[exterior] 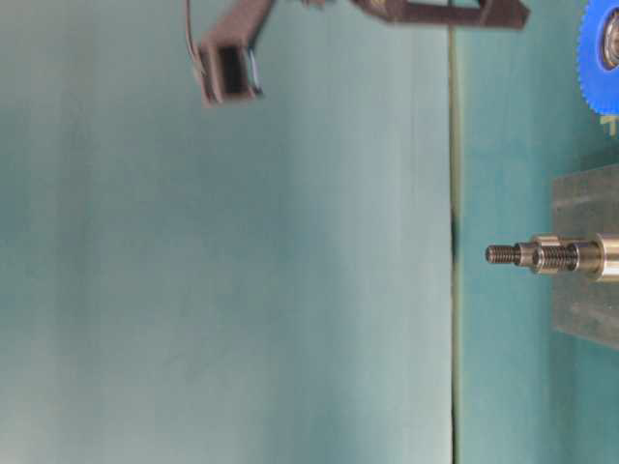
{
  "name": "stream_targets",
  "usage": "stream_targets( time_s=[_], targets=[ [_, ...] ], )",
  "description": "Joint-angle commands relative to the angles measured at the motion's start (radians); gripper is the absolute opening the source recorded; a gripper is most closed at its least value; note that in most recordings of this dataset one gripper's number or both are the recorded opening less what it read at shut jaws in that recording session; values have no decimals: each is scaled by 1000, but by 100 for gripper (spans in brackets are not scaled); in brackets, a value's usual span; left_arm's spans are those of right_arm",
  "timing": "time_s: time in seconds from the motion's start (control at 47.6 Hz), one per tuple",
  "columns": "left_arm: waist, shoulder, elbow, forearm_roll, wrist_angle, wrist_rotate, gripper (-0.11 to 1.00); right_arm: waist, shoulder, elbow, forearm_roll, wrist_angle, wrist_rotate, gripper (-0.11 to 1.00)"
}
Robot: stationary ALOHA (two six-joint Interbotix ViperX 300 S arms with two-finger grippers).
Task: Fit the large gear onto the shaft.
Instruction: 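Lower the open right gripper over the blue gear beside the plate, then close the right gripper on the blue gear's rim and lift it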
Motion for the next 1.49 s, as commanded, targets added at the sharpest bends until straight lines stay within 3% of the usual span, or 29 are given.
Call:
stream_targets(
  time_s=[0.0,0.147,0.231,0.315,1.469],
  targets=[
    [2,-15,-3,2,6,2,0,-8,17,-48,0,23,-9,33],
    [2,-41,17,3,8,-2,0,-11,57,-89,-2,69,-25,77],
    [2,-55,35,3,8,-5,0,-17,83,-109,-2,75,-28,92],
    [3,-80,54,3,8,-5,0,-18,101,-118,-2,83,-28,87],
    [2,-141,86,3,60,-9,0,-25,249,-147,-6,89,-26,89]
  ],
)
